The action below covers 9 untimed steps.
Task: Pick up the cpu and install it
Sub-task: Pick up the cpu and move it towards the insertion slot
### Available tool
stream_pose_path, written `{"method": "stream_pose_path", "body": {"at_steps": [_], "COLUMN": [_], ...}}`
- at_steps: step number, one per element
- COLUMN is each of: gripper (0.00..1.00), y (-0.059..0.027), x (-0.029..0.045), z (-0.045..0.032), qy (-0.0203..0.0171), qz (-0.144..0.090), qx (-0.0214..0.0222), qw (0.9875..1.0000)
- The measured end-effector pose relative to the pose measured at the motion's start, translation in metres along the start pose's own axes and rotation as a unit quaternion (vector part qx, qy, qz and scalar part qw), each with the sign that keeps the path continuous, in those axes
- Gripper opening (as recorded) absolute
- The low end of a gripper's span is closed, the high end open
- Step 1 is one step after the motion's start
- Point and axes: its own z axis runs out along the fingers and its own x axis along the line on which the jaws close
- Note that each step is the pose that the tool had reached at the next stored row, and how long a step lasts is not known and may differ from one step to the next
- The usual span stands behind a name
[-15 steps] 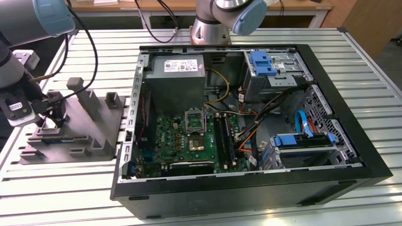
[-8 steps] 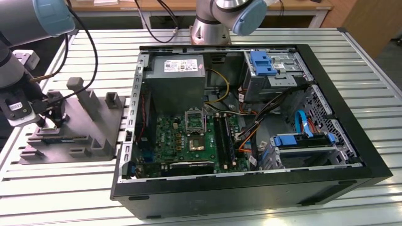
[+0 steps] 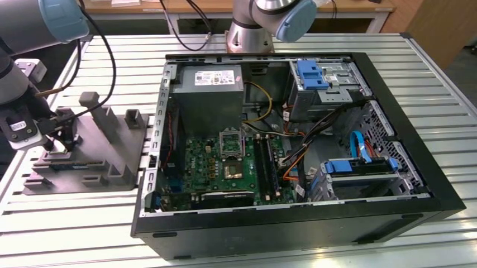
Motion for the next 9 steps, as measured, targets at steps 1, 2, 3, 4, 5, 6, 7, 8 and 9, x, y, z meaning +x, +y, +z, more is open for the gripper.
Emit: {"method": "stream_pose_path", "body": {"at_steps": [1, 2, 3, 4, 5, 6, 7, 8, 9], "gripper": [0.47, 0.47, 0.47, 0.47, 0.47, 0.47, 0.47, 0.47, 0.47], "y": [0.0, 0.0, 0.0001, 0.0001, 0.0001, 0.0001, 0.0001, 0.0002, 0.0002], "x": [0.0001, 0.0001, 0.0001, 0.0001, 0.0001, 0.0002, 0.0002, 0.0002, 0.0003], "z": [-0.0006, -0.0011, -0.0017, -0.0021, -0.0025, -0.003, -0.0035, -0.0041, -0.0047], "qy": [0.0, 0.0001, 0.0001, 0.0, 0.0, 0.0001, 0.0001, 0.0001, 0.0001], "qz": [0.0, 0.0, 0.0, 0.0, 0.0, 0.0, 0.0, 0.0, 0.0], "qx": [0.0, 0.0, 0.0001, 0.0, 0.0, 0.0001, 0.0001, 0.0001, 0.0], "qw": [1.0, 1.0, 1.0, 1.0, 1.0, 1.0, 1.0, 1.0, 1.0]}}
